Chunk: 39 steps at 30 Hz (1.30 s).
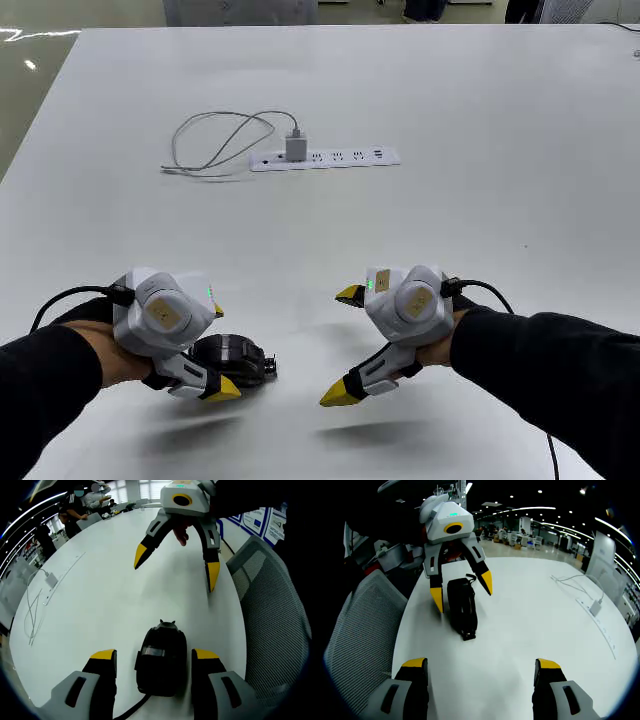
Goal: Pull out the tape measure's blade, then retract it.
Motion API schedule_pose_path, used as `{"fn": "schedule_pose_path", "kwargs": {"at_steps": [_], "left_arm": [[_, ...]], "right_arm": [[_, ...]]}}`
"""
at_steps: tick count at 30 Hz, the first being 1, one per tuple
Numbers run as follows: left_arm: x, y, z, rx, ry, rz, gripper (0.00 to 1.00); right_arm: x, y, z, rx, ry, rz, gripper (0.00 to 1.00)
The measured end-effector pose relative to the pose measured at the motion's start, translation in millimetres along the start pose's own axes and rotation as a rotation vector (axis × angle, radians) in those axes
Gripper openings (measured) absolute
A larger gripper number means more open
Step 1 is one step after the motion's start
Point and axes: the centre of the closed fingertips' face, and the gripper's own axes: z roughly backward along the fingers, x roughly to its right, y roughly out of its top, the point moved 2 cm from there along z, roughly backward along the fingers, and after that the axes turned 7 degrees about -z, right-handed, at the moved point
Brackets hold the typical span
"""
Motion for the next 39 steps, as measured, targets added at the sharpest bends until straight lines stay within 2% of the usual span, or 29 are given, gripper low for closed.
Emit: {"fn": "schedule_pose_path", "kwargs": {"at_steps": [4, 10, 15, 25, 34, 39], "left_arm": [[2.3, -0.6, -1.8, -0.003, -0.015, -0.012, 0.51], [2.3, -1.7, -2.2, -0.012, -0.01, -0.014, 0.45], [4.3, -1.7, -1.2, -0.019, -0.024, -0.029, 0.35], [4.8, -3.2, -1.8, -0.039, -0.022, -0.089, 0.33], [4.8, -3.5, -2.7, -0.023, -0.02, -0.092, 0.33], [4.9, -4.1, -3.2, -0.027, -0.021, -0.082, 0.33]], "right_arm": [[-2.6, 3.8, -6.9, -0.008, 0.012, 0.014, 0.85], [-2.4, 9.1, -15.1, -0.01, 0.02, 0.026, 0.83], [-4.1, 11.5, -18.7, -0.017, 0.025, 0.035, 0.81], [-5.8, 12.5, -29.9, -0.034, 0.035, 0.08, 0.74], [-5.1, 16.8, -47.2, -0.052, 0.056, 0.084, 0.65], [-9.6, 17.3, -54.6, -0.078, 0.079, 0.1, 0.55]]}}
